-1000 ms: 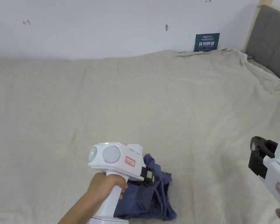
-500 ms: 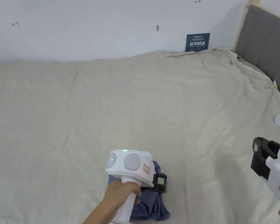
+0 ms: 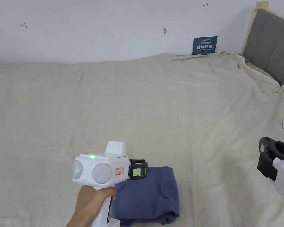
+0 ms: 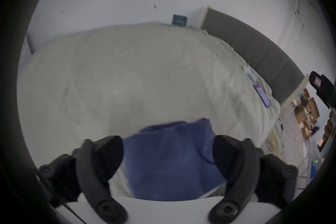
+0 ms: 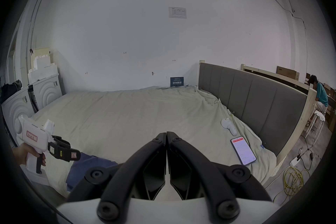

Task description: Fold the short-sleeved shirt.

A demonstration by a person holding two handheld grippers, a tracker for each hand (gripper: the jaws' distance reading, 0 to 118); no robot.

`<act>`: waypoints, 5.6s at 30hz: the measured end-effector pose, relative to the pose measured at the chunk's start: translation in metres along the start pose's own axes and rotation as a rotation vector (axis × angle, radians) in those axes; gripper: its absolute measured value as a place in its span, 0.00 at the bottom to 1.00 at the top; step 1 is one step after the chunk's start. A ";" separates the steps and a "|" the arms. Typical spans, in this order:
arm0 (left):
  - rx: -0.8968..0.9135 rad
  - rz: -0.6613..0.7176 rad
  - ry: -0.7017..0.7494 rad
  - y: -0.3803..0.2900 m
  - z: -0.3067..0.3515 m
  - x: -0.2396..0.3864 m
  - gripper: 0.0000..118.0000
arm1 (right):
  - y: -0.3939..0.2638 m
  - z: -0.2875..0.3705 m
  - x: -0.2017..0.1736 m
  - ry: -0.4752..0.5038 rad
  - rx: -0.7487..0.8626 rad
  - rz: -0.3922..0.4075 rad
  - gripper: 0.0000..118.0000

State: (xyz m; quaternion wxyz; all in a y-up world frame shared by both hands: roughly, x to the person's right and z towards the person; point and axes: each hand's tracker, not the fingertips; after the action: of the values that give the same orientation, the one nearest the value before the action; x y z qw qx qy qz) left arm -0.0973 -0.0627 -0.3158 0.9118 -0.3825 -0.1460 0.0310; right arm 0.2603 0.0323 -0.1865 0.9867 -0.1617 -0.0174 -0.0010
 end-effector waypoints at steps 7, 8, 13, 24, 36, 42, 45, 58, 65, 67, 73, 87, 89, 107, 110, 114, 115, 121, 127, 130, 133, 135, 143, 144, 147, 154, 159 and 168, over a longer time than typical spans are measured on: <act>0.062 0.012 0.070 -0.044 -0.020 -0.014 0.03 | -0.001 0.002 -0.002 0.005 0.000 -0.001 0.00; 0.053 0.020 0.080 -0.049 -0.027 -0.013 0.02 | -0.001 0.002 -0.002 0.005 -0.002 -0.002 0.00; 0.038 0.035 0.052 -0.064 -0.039 0.006 0.01 | -0.005 0.002 0.002 -0.001 -0.013 -0.001 0.00; -0.023 -0.064 -0.036 -0.077 -0.072 0.072 0.01 | -0.011 0.001 0.020 -0.035 -0.027 -0.012 0.00; -0.046 -0.080 -0.097 -0.085 -0.085 0.099 0.01 | -0.013 0.003 0.026 -0.058 -0.034 -0.016 0.00; 0.019 -0.046 -0.161 -0.062 -0.054 0.091 0.01 | -0.006 0.004 0.020 -0.051 -0.025 -0.006 0.00; 0.082 -0.020 -0.190 -0.040 -0.027 0.080 0.01 | 0.000 0.004 0.013 -0.040 -0.007 0.002 0.00; 0.433 0.003 0.014 0.010 0.083 -0.009 0.01 | 0.015 -0.006 -0.033 0.033 0.093 0.017 0.00; 0.591 0.006 0.173 -0.007 0.114 -0.048 0.01 | 0.010 -0.014 -0.057 0.057 0.147 0.026 0.00; 0.633 0.011 0.223 -0.015 0.121 -0.054 0.01 | 0.006 -0.015 -0.063 0.054 0.167 0.035 0.00; 0.709 0.000 0.319 -0.040 0.137 -0.066 0.01 | 0.001 -0.010 -0.089 0.053 0.205 0.050 0.00; 0.633 0.038 0.335 -0.062 0.141 -0.080 0.01 | -0.052 -0.052 -0.132 0.147 0.073 0.017 0.00; 0.613 0.047 0.328 -0.063 0.140 -0.082 0.01 | -0.072 -0.066 -0.140 0.167 0.023 -0.006 0.00; 0.274 0.226 0.082 -0.079 0.081 -0.093 0.01 | -0.201 -0.145 -0.175 0.212 -0.246 0.057 0.00; 0.204 0.248 0.036 -0.078 0.066 -0.091 0.04 | -0.212 -0.146 -0.179 0.197 -0.235 0.073 0.00; 0.082 0.279 -0.022 -0.072 0.039 -0.088 0.33 | -0.210 -0.145 -0.178 0.197 -0.237 0.075 0.00; 0.051 0.278 -0.032 -0.070 0.031 -0.087 0.56 | -0.209 -0.146 -0.177 0.199 -0.243 0.077 0.00; -0.105 0.279 -0.171 -0.062 -0.011 -0.080 0.83 | -0.210 -0.145 -0.180 0.197 -0.242 0.109 0.00; -0.204 0.205 -0.175 -0.054 -0.044 -0.068 0.71 | -0.201 -0.137 -0.185 0.207 -0.247 0.117 0.00; -0.263 0.214 -0.209 -0.055 -0.055 -0.065 0.48 | -0.192 -0.130 -0.190 0.212 -0.252 0.125 0.00; -0.282 0.237 -0.193 -0.057 -0.059 -0.072 0.35 | -0.188 -0.128 -0.190 0.225 -0.256 0.135 0.00; -0.302 0.321 -0.224 -0.058 -0.062 -0.081 0.30 | -0.185 -0.128 -0.189 0.232 -0.262 0.135 0.00; -0.251 0.306 -0.236 -0.062 -0.054 -0.082 0.22 | -0.155 -0.114 -0.177 0.299 -0.226 0.107 0.00; -0.247 0.296 -0.238 -0.062 -0.052 -0.079 0.22 | -0.146 -0.108 -0.175 0.307 -0.195 0.104 0.00; -0.229 0.284 -0.248 -0.055 -0.043 -0.078 0.21 | -0.121 -0.096 -0.161 0.321 -0.119 0.100 0.00; -0.182 0.253 -0.282 -0.026 -0.016 -0.099 0.20 | -0.053 -0.064 -0.132 0.310 0.048 0.080 0.00; -0.164 0.249 -0.239 -0.005 0.013 -0.151 0.20 | -0.022 -0.050 -0.124 0.292 0.128 0.093 0.00; -0.194 0.202 0.077 0.013 0.067 -0.290 0.20 | 0.014 -0.037 -0.130 0.275 0.226 0.085 0.00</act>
State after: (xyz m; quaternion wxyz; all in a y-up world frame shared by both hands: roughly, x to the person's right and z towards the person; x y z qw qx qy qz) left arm -0.3935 -0.0564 -0.3509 0.8677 -0.4826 -0.0742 0.0936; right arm 0.1316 0.0333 -0.2308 0.9908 -0.0485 0.1244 0.0205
